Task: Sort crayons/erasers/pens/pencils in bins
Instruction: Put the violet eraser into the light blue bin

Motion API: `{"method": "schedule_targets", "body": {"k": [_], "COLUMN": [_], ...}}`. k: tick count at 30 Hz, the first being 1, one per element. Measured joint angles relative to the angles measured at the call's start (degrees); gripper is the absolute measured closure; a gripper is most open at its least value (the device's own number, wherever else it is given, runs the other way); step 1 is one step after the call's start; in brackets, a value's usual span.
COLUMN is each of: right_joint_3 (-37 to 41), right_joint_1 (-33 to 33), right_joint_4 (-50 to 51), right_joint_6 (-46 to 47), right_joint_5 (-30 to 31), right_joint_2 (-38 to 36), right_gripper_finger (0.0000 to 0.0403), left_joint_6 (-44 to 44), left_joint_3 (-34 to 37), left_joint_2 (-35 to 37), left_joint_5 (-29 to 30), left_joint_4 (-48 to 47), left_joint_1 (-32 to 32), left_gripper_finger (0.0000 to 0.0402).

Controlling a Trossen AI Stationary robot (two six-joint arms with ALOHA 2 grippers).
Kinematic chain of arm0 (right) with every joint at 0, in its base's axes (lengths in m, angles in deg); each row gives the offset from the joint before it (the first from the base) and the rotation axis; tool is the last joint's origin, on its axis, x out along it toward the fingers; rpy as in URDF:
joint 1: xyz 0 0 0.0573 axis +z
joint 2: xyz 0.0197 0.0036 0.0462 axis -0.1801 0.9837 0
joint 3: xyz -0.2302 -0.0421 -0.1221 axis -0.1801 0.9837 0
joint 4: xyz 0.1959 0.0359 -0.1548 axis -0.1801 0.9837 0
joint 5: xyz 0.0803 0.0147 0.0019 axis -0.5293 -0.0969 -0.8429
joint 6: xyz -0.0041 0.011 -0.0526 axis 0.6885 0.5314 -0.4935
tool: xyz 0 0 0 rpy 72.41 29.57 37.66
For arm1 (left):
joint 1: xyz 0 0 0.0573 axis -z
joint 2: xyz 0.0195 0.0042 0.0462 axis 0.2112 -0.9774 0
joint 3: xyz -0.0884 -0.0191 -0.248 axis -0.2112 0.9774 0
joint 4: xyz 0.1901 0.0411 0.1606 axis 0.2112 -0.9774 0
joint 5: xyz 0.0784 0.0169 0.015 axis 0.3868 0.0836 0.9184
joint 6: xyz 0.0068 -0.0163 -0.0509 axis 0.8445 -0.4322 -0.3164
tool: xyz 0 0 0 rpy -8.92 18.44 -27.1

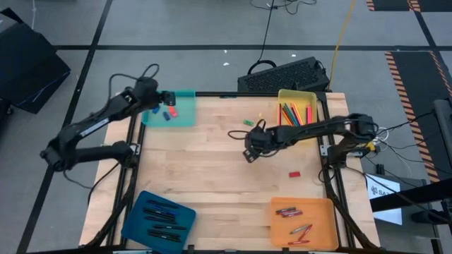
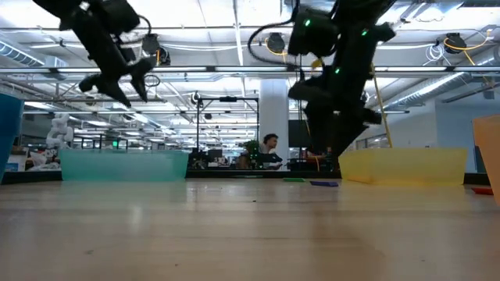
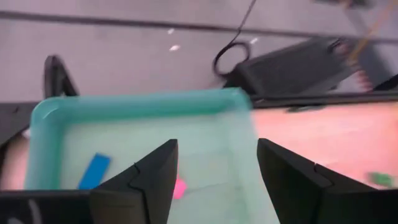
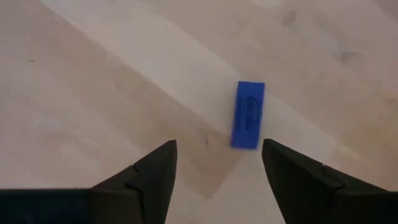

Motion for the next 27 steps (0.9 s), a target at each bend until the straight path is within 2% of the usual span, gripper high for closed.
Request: {"method": "schedule_targets", "body": {"k": [5,10,18,22,27], "right_joint_3": [-5.2,-10.9,-11.1,-9.7,-8.4], "right_joint_1": [-1.3,-3.6,-6.4,-6.7,-6.7], "right_joint_4": [1.6,7.6,11.9,9.7,8.0], "right_joint_6": [-4.6,-4.1,-2.7,-3.9,-3.8], "right_joint_5": [-1.2,0.1,-2.9,-4.4,-5.6], "right_joint_2": [8.2,14.6,15.1,14.9,14.8], "right_gripper_finger": [0.0179,0.0179,0.0179,0.0181,0.0216], "left_joint_6": [-1.1,-1.0,-2.2,-3.1,-3.2], "left_joint_3": [0.0,0.0,0.0,0.0,0.0], "left_joint_2": [5.1,6.1,5.9,5.9,5.9], "left_joint_5": [-0.5,-1.1,-3.4,-3.5,-3.5], "left_joint_4": [1.8,1.9,-0.1,0.5,1.6], "left_joint_1": [2.0,3.2,5.0,6.0,6.8], "left_gripper_finger": [0.0179,0.0179,0.0179,0.0179,0.0179]}}
